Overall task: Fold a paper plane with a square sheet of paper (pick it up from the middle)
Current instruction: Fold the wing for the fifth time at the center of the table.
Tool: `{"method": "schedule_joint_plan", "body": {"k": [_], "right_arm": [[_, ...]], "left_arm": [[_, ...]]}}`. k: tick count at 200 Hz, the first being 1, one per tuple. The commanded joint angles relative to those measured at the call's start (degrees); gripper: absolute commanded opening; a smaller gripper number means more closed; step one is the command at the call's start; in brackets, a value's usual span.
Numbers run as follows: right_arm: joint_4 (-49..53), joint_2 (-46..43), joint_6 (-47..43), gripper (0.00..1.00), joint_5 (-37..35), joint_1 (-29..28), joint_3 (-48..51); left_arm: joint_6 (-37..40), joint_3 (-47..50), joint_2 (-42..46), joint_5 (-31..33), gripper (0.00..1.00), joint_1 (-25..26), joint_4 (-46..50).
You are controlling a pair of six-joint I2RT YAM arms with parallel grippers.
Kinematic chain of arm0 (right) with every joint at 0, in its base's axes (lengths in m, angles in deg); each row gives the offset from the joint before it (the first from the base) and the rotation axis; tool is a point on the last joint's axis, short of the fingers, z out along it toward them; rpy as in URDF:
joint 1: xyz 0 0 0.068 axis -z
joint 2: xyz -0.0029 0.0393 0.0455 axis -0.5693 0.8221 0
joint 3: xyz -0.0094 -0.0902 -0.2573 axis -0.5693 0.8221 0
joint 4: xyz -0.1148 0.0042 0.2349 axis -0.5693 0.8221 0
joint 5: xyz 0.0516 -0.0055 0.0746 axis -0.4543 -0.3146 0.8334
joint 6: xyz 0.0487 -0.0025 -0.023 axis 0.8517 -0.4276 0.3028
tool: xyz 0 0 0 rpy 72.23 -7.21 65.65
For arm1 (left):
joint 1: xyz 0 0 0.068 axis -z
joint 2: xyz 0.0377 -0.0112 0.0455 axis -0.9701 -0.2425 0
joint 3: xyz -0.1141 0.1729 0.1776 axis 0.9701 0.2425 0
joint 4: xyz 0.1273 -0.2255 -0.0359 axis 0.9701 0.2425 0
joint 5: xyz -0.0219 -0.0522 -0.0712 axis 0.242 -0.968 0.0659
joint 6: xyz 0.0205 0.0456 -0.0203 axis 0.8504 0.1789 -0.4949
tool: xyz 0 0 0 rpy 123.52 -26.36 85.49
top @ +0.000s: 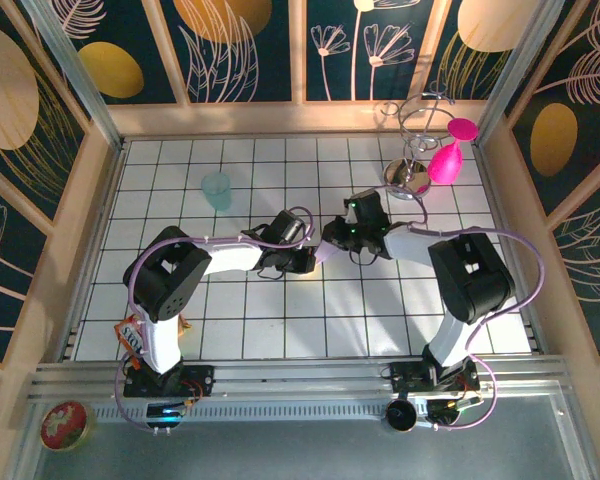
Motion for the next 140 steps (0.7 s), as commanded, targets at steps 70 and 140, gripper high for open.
{"method": "schedule_joint_plan", "body": {"k": [70, 140], "right_arm": [[-1.9, 5.0, 1.3, 0.06, 1.2, -2.7, 1.1], [-2.5, 7.0, -2.6, 0.06, -1.6, 3.3, 2.6]], "left_arm": [[-1.4, 2.1, -0.3, -0.1, 0.0, -0.1, 3.3], [-1.9, 3.3, 0.5, -0.4, 0.0, -0.4, 3.6]]}}
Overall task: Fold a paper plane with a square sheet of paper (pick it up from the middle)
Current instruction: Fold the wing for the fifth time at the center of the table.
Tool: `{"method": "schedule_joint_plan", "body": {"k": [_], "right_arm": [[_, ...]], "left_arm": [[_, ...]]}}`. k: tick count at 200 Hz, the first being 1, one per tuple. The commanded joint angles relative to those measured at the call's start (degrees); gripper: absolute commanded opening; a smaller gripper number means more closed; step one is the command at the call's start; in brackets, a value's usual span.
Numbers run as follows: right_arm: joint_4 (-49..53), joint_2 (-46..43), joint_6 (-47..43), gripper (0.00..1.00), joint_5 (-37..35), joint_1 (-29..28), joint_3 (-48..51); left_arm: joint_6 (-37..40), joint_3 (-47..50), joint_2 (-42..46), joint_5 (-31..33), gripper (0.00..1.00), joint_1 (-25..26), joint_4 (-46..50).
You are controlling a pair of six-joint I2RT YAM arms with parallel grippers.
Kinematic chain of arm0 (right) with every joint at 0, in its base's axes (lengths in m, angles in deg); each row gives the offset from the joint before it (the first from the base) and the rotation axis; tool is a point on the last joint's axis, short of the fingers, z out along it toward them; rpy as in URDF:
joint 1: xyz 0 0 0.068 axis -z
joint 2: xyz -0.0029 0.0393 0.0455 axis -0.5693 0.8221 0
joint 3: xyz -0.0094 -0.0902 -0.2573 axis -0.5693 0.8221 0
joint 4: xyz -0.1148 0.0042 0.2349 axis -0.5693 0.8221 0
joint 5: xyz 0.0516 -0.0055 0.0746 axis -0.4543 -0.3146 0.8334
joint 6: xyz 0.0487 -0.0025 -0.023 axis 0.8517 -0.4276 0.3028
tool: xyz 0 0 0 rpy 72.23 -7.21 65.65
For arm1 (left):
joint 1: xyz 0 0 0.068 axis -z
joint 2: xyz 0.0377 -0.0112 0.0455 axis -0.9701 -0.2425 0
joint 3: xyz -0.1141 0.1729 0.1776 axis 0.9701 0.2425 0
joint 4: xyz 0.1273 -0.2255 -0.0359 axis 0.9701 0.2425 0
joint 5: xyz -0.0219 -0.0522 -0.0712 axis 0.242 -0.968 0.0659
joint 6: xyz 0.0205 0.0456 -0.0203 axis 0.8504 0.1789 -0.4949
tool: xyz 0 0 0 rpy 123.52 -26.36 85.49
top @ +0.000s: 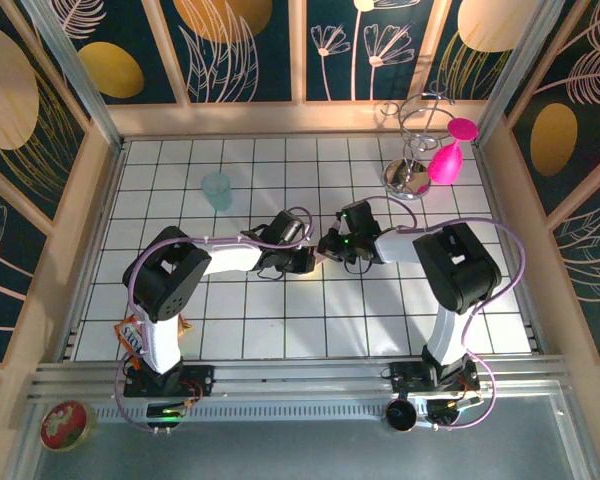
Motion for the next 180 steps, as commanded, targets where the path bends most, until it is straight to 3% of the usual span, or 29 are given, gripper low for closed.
{"method": "schedule_joint_plan", "body": {"k": [1, 96, 124, 180], "right_arm": [[-0.5, 1.6, -3.0, 0.06, -2.7, 3.8, 1.4], [-1.3, 3.3, -6.6, 0.07, -3.5, 20.3, -0.3], [-0.7, 0.6, -7.1, 0.08, -3.7, 21.7, -0.2], [1.9, -12.8, -8.6, 0.15, -5.0, 20.7, 2.1]], "left_arm": [[-1.0, 2.6, 0.2, -0.2, 0.0, -0.3, 4.7], [-1.7, 5.5, 1.0, -2.2, 0.0, -0.4, 3.5], [-1.4, 3.3, 1.3, -3.5, 0.0, -0.4, 3.5], [-1.9, -2.6, 5.5, -5.1, 0.0, -0.6, 2.2]]}}
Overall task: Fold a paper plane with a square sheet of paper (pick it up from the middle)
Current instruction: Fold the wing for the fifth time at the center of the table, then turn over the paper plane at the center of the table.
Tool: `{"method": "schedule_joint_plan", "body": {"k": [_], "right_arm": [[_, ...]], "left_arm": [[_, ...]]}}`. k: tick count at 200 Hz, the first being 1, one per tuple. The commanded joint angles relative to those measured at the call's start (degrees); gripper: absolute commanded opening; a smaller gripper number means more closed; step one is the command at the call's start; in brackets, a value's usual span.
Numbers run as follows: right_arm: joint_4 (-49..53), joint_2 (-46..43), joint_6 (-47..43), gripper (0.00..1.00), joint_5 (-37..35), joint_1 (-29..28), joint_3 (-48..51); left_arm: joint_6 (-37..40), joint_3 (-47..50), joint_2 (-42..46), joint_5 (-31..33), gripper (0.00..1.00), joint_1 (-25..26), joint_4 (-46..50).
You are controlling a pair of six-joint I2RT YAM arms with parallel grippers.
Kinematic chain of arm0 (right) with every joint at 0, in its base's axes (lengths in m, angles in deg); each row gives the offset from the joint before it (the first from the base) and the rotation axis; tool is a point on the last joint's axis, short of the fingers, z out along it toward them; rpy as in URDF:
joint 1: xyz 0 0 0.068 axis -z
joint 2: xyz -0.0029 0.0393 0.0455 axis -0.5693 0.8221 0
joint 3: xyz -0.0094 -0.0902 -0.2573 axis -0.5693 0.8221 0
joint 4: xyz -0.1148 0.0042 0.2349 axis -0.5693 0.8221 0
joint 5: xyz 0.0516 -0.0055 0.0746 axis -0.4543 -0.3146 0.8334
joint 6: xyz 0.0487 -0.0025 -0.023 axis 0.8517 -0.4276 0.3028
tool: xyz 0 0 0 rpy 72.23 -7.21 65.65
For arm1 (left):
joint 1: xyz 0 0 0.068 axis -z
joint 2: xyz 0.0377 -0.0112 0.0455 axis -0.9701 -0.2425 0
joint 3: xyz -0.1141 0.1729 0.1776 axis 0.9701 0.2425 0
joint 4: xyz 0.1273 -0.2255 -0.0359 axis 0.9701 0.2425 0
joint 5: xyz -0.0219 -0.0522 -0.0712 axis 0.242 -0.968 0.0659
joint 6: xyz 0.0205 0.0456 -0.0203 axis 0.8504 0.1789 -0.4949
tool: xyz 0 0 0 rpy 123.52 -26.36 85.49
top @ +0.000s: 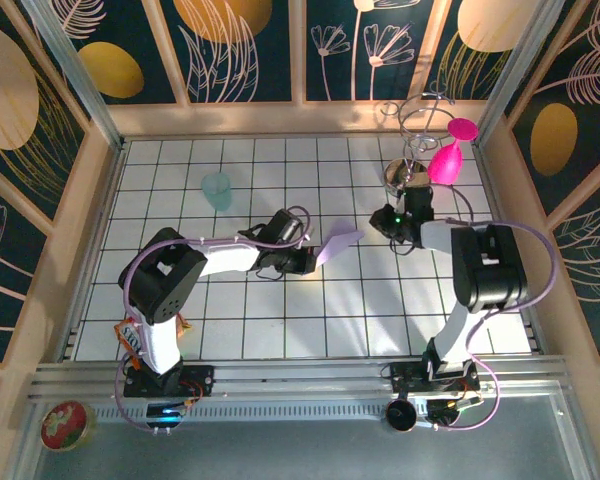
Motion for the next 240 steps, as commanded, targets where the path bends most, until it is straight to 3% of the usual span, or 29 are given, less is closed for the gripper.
{"method": "schedule_joint_plan", "body": {"k": [1, 52, 94, 112, 167, 240], "right_arm": [[1.9, -7.1, -2.2, 0.16, -3.0, -0.8, 1.4], [9.5, -15.8, -0.1, 0.32, -12.3, -8.2, 1.9], [15.3, -16.1, 7.2, 0.57, -19.5, -16.0, 1.4], [17.8, -13.6, 10.9, 0.63, -22.0, -19.0, -0.5], [22.5, -2.3, 18.2, 0.67, -28.7, -26.1, -8.7], [28.7, 4.1, 22.2, 0.62, -31.3, -28.1, -13.5]], "left_arm": [[-0.9, -2.3, 3.9, -1.5, 0.0, -0.2, 1.5], [-4.0, 1.4, 12.6, 3.0, 0.21, -2.4, -1.4], [-6.4, 9.2, 19.2, 8.6, 0.49, -5.7, -4.4], [-7.3, 12.0, 21.2, 10.5, 0.62, -7.0, -5.8], [-9.8, 21.5, 26.2, 15.0, 0.9, -9.1, -11.9], [-7.7, 23.5, 27.3, 16.6, 0.96, -9.3, -10.8]]}}
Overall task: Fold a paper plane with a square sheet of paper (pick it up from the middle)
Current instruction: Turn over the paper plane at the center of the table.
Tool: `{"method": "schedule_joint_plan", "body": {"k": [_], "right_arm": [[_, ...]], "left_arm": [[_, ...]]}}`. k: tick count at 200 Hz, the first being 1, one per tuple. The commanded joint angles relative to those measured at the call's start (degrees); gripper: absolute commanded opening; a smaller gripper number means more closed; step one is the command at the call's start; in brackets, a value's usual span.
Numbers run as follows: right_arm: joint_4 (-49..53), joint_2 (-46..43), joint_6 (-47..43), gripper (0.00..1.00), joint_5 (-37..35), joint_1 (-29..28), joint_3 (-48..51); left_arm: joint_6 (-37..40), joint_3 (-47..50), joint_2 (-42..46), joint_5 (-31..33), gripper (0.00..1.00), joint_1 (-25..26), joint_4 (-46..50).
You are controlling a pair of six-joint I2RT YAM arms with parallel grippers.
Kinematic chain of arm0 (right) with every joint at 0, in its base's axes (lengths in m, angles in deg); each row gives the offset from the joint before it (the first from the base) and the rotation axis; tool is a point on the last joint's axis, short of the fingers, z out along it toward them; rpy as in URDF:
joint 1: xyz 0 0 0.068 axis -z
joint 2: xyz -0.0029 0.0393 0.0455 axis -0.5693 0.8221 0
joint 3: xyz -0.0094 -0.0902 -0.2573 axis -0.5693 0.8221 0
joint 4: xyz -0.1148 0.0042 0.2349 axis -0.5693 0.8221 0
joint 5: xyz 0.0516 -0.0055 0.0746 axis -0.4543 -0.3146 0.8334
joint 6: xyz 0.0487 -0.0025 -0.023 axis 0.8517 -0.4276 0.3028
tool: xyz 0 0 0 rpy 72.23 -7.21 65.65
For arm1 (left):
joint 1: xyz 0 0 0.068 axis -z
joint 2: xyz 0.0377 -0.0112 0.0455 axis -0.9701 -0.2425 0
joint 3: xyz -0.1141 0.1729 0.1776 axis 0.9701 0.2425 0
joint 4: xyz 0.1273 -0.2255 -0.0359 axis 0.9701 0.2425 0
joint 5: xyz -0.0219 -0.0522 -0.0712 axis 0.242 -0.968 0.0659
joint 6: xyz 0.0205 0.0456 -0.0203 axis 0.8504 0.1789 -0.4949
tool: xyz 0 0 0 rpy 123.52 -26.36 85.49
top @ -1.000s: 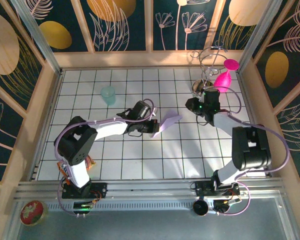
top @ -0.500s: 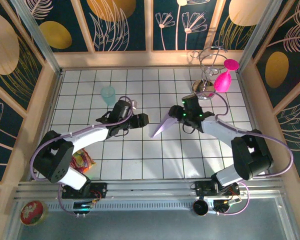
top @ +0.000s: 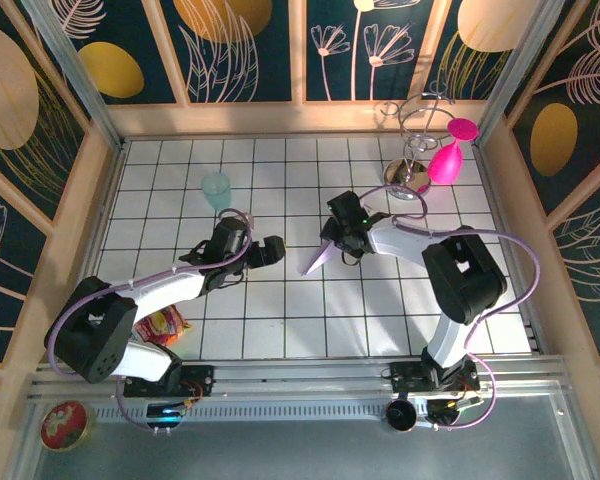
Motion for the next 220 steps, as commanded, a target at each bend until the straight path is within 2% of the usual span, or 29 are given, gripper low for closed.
{"method": "schedule_joint_plan", "body": {"k": [1, 44, 65, 122, 136, 158, 192, 220], "right_arm": [[4.8, 1.8, 2.4, 0.62, -2.7, -0.8, -2.2], [7.3, 0.2, 4.7, 0.57, -4.2, -1.7, -1.9], [6.9, -1.1, 5.9, 0.52, -4.2, -1.9, -0.5], [5.8, -1.6, 7.5, 0.33, -4.5, -1.9, 1.0], [5.7, -1.6, 7.6, 0.24, -4.8, -1.9, 1.0], [5.6, -2.5, 7.6, 0.17, -5.6, -1.8, 1.2], [3.4, -5.0, 3.3, 0.04, -5.2, -1.4, 1.4], [-3.6, -8.3, -4.3, 0.01, 0.4, -1.2, 2.0]], "left_arm": [[1.2, 0.3, 0.6, 0.8, 0.96, -0.4, -1.5], [1.9, -0.6, -0.4, 0.8, 0.97, -0.3, -0.7], [1.9, -1.0, -0.5, 1.1, 0.98, -0.4, -0.5], [2.4, -2.1, -0.5, 2.0, 0.98, -0.3, 1.1], [2.2, -2.2, -0.4, 2.3, 0.98, -0.3, 1.4], [1.5, -2.2, 0.0, 2.9, 0.98, -0.4, 1.4], [-0.6, -0.8, 1.6, 3.2, 0.99, -1.9, 0.2], [-3.3, 1.6, 3.7, 2.0, 0.99, -4.7, -1.9]]}}
